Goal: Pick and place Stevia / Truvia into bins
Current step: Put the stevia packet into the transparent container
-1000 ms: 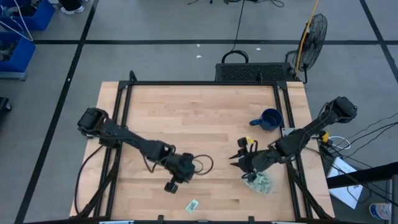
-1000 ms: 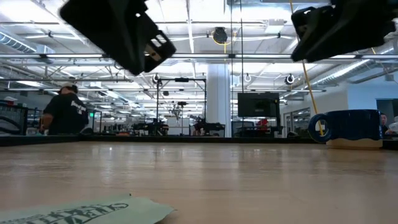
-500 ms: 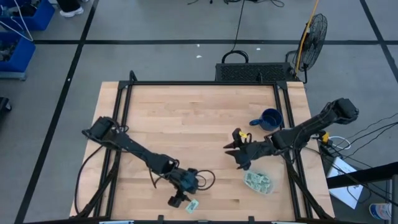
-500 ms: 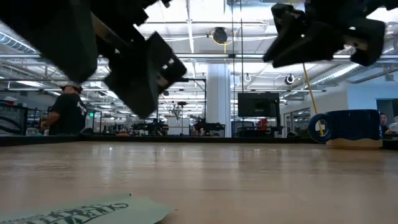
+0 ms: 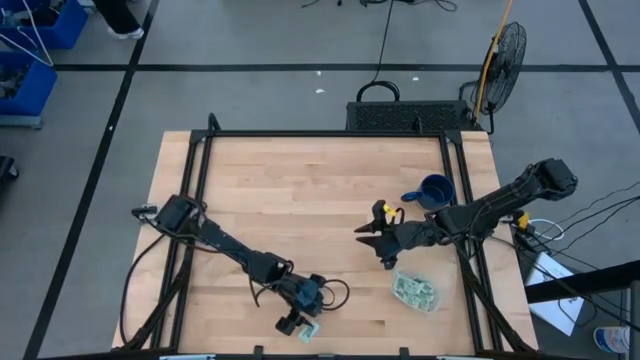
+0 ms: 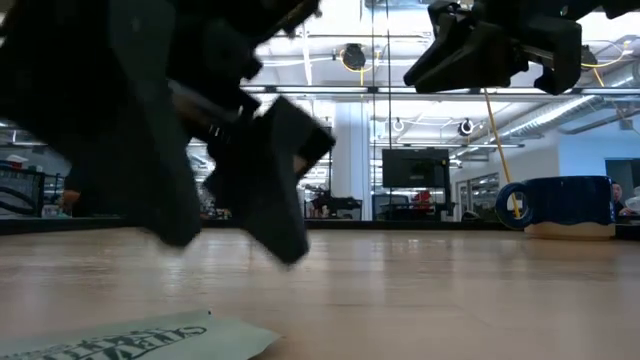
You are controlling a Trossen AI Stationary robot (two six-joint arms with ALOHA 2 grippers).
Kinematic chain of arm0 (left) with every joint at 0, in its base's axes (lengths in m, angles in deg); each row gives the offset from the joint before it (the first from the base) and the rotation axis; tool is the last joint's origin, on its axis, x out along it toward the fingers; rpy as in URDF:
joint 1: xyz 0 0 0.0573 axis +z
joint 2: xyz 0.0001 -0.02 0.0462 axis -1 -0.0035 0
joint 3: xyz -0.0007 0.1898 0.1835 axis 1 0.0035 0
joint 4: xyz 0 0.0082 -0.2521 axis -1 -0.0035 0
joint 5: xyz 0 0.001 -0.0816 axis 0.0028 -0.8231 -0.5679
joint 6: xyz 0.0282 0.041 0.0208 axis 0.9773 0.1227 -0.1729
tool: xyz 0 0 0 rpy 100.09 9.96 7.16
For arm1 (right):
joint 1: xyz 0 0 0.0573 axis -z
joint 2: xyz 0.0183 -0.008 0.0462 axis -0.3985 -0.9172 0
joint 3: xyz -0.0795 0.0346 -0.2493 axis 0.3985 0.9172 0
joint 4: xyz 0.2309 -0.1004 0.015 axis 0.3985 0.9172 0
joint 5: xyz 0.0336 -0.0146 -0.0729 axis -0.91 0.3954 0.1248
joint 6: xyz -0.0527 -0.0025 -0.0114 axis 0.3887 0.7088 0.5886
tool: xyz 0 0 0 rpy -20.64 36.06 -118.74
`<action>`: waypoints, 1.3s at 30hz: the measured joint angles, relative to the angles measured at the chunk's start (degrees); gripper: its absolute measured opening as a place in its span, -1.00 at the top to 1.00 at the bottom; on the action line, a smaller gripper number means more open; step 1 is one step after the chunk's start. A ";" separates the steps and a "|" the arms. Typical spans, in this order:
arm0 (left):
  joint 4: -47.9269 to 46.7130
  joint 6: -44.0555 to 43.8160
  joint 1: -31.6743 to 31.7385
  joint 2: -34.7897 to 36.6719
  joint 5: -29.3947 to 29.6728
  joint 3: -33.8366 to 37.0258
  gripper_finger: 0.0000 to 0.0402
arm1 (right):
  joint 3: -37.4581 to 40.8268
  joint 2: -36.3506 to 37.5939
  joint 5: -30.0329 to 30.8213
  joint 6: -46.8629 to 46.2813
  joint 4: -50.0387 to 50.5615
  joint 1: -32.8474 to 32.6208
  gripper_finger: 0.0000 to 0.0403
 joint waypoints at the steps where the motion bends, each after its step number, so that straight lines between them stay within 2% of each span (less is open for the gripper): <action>1: 0.50 -0.57 -0.11 -0.67 -0.16 0.00 -0.02 | 0.00 0.00 0.00 -0.68 0.15 0.00 0.48; 8: 2.52 -2.32 -1.59 -2.85 2.01 0.00 -0.02 | 0.00 0.00 -0.06 -4.71 0.17 0.00 0.48; 14: -1.19 0.62 -2.48 -2.83 8.89 -0.19 0.02 | 0.00 0.00 -0.10 -6.33 0.15 -0.11 0.48; 20: -5.26 2.38 -2.26 -2.61 16.53 -0.28 0.25 | 0.00 0.00 -0.11 -10.50 0.18 -0.13 0.48; 28: -6.44 9.53 -0.35 -1.74 29.98 -0.07 0.54 | 0.02 0.00 -0.13 -10.64 0.17 -0.13 0.48; 34: -7.73 5.13 4.24 -1.62 27.16 -0.07 0.65 | 0.02 0.00 -0.15 -10.64 0.15 -0.13 0.48; 39: -7.71 6.80 5.95 -0.59 28.70 0.15 0.69 | 0.02 0.00 -0.15 -10.64 0.15 -0.13 0.48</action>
